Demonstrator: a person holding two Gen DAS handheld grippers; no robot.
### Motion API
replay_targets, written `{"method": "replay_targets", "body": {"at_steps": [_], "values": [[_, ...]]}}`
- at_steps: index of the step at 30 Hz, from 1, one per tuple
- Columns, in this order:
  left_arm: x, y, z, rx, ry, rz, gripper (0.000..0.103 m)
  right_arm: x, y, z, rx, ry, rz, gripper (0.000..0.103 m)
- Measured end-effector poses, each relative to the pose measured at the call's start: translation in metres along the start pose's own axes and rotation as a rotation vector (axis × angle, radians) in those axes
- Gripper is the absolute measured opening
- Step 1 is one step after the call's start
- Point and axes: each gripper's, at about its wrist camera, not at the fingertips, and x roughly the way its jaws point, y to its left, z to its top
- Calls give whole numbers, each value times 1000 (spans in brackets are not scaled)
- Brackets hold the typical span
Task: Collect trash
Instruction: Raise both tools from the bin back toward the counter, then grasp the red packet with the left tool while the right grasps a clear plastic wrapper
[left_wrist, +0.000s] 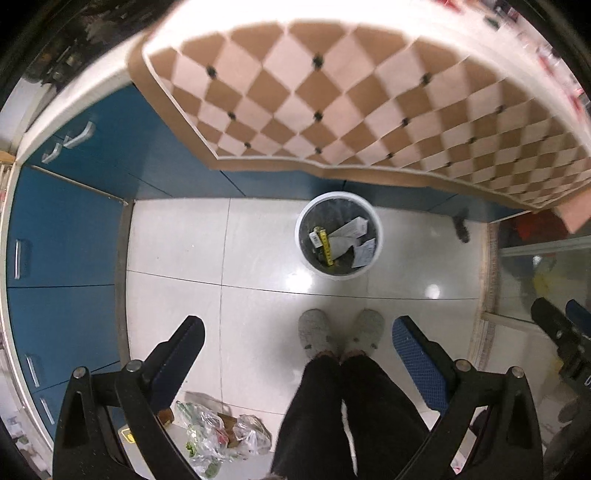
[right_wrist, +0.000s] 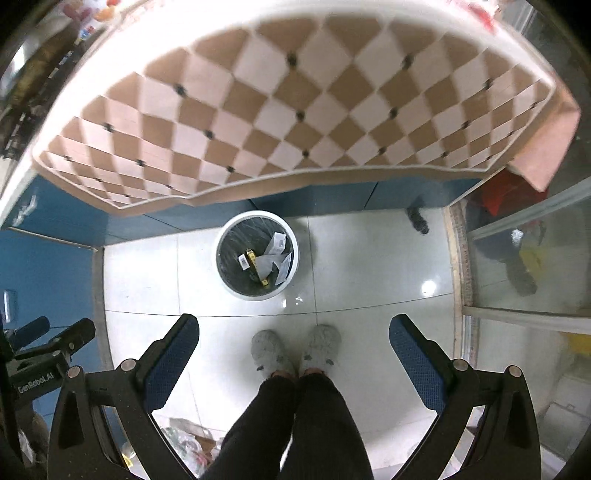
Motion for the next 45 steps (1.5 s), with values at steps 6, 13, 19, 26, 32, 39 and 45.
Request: {"method": "replay_targets", "body": {"at_steps": [6,13,19,26,32,39,45], "values": [[-66,3,-10,14,-70,-23,103,-90,0,-14,-14,-56,10,103],[-105,10,-2,3,-137,-70,103,-147,9,-12,-16,-112,31,103],[-136,7,30,17,-264,-88,103,-180,2,16,75,-200,98,103],[-162,-24,118,50,-382,-73,103,-193,-42,74,224,-259,144,103],[-147,-77,225,49,-332,-80,103,-167,-110,155,331,-271,132,103],[-80,-141,338,15,-180,-98,103,-99,-219,280,498,-209,126,103],[-15,-170,397,-28,-46,-144,100,-48,-223,382,405,-171,181,103]]}}
